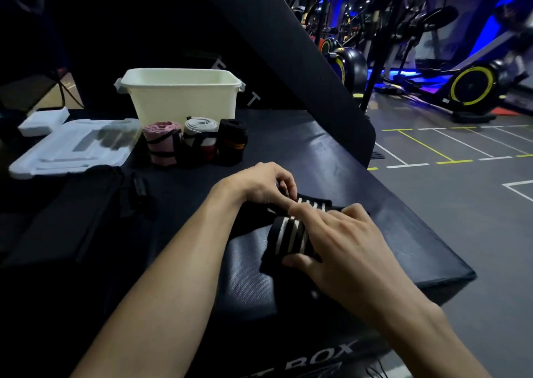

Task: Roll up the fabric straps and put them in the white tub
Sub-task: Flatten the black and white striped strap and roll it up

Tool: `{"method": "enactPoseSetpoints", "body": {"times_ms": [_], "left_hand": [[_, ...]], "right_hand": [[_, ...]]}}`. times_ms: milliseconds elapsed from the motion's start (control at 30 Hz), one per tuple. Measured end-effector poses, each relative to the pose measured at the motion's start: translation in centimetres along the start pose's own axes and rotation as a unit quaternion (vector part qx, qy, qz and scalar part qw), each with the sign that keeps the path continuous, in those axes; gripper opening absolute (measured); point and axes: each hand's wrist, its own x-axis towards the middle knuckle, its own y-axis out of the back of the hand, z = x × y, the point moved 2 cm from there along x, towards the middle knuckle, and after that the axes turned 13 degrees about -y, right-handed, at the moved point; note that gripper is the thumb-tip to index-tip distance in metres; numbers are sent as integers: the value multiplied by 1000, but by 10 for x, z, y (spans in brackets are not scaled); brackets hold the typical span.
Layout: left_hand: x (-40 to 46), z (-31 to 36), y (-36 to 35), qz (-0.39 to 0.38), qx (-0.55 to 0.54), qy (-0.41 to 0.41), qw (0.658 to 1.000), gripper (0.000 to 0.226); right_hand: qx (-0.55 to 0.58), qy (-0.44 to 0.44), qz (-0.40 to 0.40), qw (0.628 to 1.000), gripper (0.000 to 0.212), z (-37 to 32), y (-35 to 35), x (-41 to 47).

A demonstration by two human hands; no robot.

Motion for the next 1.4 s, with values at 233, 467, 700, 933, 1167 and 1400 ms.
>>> {"method": "enactPoseSetpoints", "body": {"times_ms": [233, 467, 700, 933, 1167, 1400], "left_hand": [[0, 0, -1, -12, 0, 0, 1000, 51], [-1, -5, -3, -2, -20, 7, 1000, 17], [0, -4, 0, 3, -19, 12, 1000, 10], [0, -3, -1, 6, 8, 7, 1000, 19], [2, -7, -1, 8, 0, 8, 1000, 7], [1, -3, 0, 35, -44, 4, 998, 19]], "right_hand": [[44, -54, -79, 994, 44, -4, 16, 7], [25, -133, -103, 986, 45, 8, -6, 19], [54, -153, -63, 985, 39, 15, -17, 32], [86, -164, 89, 979, 13, 10, -22, 30], [41, -143, 69, 987, 35, 10, -23, 21], [44, -167, -56, 983, 79, 33, -32, 31]]}}
